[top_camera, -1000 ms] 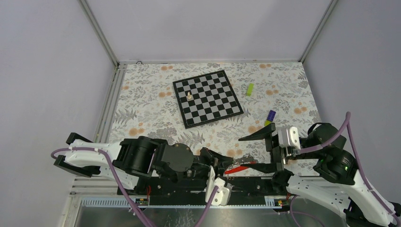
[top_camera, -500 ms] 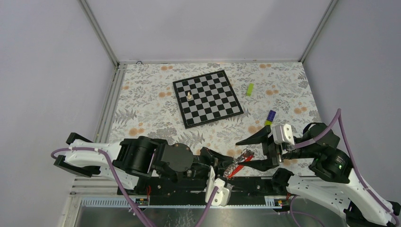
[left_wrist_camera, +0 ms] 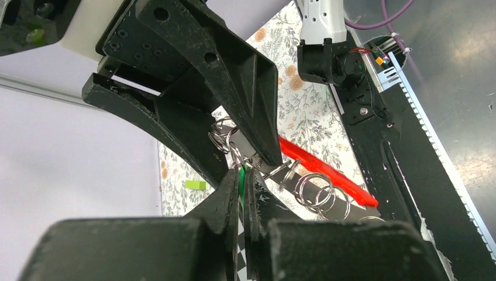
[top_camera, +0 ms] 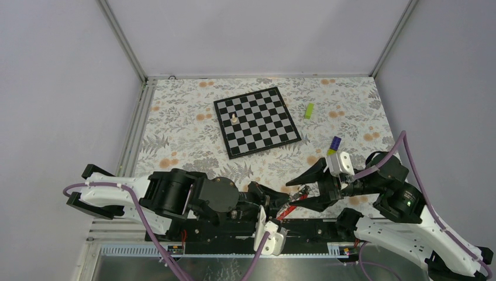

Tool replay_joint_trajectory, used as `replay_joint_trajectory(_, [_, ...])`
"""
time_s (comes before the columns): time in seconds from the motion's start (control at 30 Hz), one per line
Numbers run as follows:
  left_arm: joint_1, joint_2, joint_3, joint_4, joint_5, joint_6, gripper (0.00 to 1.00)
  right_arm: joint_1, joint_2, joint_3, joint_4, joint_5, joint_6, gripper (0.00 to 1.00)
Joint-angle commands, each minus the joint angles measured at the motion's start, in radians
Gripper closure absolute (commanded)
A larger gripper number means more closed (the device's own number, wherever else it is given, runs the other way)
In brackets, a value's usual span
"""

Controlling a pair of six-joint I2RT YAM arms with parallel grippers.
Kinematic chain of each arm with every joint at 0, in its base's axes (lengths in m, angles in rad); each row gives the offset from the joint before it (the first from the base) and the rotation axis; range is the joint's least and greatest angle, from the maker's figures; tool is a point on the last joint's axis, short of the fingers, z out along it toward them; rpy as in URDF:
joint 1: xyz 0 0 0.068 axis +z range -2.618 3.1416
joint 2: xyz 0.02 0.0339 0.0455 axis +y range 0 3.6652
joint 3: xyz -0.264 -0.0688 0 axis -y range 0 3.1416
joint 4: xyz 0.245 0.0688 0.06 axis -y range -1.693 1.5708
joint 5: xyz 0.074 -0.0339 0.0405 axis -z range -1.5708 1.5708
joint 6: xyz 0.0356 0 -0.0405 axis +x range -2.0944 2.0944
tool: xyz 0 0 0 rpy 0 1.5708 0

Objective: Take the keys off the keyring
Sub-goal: Remove the key from the keyring.

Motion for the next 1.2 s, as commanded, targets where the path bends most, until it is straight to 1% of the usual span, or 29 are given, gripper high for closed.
replay_joint_trajectory(0.0, [0.001,-0.034,0.026,0.081,-0.004,0.011,1.00,0.004,0.009,-0.005,0.086,-0.043,0.041,0.47])
replay_joint_trajectory(0.27, [0.001,-0.038,0.021,0.081,-0.008,0.012,1.00,0.005,-0.011,-0.028,0.127,-0.045,0.095,0.64])
replay_joint_trajectory(0.47, [0.001,-0.041,0.021,0.083,-0.017,0.011,1.00,0.005,-0.031,-0.044,0.163,-0.036,0.124,0.74])
replay_joint_trajectory(0.63, [0.001,-0.045,0.017,0.085,-0.027,0.013,1.00,0.004,-0.052,-0.042,0.161,-0.004,0.128,0.83])
replay_joint_trajectory(0.87, [0.001,-0.050,0.015,0.085,-0.035,0.008,1.00,0.004,-0.058,-0.016,0.149,0.009,0.127,0.90])
replay_joint_trajectory(1.1, [0.001,-0.058,0.007,0.085,-0.045,0.000,1.00,0.004,-0.067,0.014,0.118,0.030,0.088,0.99])
replay_joint_trajectory(1.17, [0.001,-0.059,0.004,0.085,-0.050,0.001,1.00,0.004,-0.070,0.023,0.106,0.036,0.074,1.00])
